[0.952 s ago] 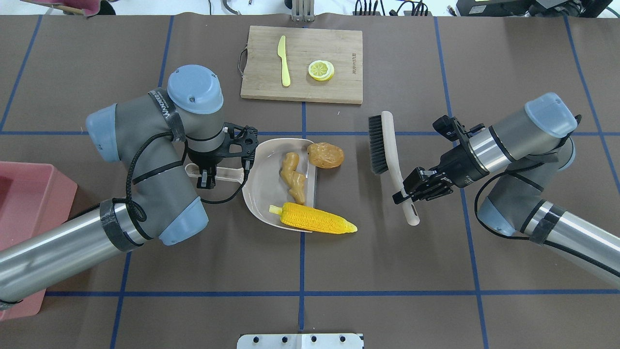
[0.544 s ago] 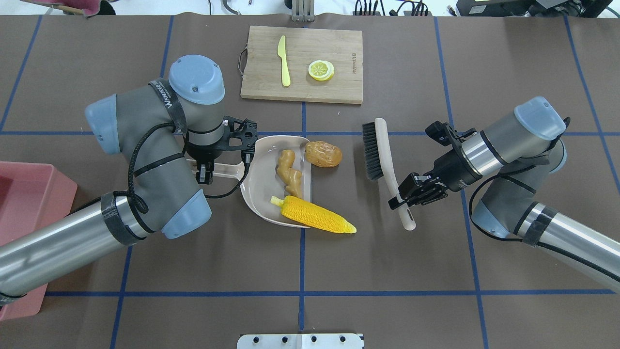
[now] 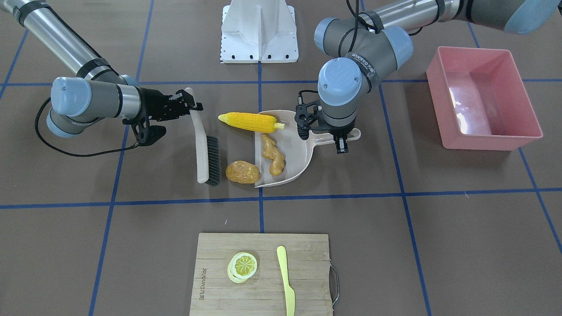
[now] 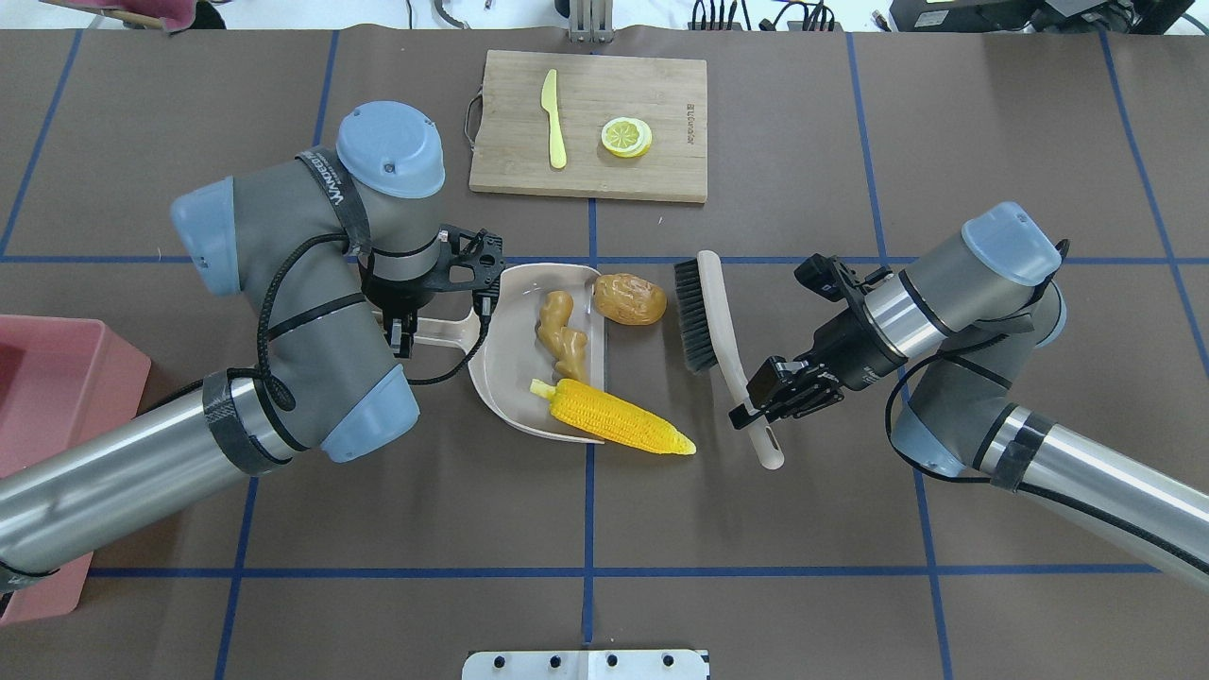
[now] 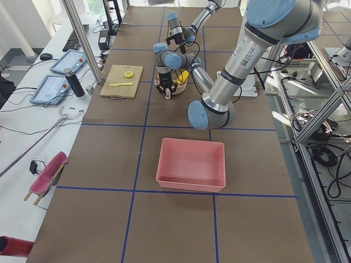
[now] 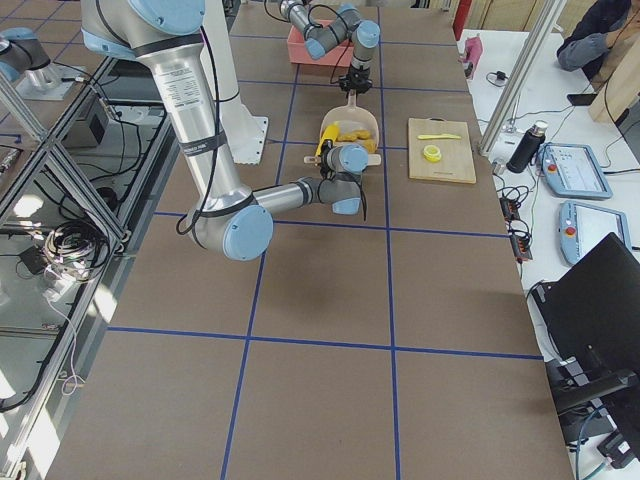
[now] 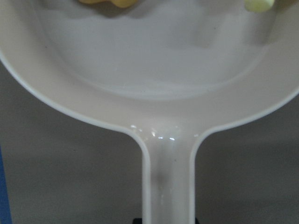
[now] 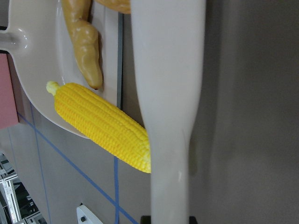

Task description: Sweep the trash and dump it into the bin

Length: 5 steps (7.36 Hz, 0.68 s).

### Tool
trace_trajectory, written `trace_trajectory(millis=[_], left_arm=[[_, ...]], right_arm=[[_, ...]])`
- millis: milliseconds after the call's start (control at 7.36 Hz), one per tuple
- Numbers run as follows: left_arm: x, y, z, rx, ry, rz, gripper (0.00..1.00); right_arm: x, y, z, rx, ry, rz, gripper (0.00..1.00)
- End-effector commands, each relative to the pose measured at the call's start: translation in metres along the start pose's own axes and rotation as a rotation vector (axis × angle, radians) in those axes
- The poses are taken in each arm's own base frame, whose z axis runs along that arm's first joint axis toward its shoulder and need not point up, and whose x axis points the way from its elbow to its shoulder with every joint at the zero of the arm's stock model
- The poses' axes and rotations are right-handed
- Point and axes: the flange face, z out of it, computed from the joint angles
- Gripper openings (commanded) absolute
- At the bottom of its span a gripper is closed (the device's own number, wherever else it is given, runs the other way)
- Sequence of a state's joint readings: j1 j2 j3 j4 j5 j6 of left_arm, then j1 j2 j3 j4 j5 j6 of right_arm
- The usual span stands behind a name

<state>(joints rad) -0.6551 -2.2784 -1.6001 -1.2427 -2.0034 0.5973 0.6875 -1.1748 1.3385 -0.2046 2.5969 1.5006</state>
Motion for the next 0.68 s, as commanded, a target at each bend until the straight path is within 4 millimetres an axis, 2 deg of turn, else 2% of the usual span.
trace_trajectory(millis=[0,136,272,408,544], left_arm=[[0.000,0.000,0.000,-0.004,0.003,-0.003,0.00],[0.000,0.000,0.000,-0.004,0.003,-0.003,0.00],[0.000,0.000,0.000,-0.003,0.004,-0.003,0.00],[0.000,0.000,0.000,-0.004,0.003,-0.003,0.00],[0.000,0.000,0.000,-0.003,0.004,-0.003,0.00]], right_arm=[[-0.016,0.000,0.016,-0.018,-0.013,-0.012,0.00],[-0.033,-0.003,0.034,-0.035,-0.006,0.001,0.00],[-0.063,-0.014,0.055,-0.027,0.002,0.006,0.00],[-0.082,-0.016,0.074,-0.012,0.005,0.005,0.00],[-0.092,-0.014,0.088,-0.007,0.002,0.000,0.00]])
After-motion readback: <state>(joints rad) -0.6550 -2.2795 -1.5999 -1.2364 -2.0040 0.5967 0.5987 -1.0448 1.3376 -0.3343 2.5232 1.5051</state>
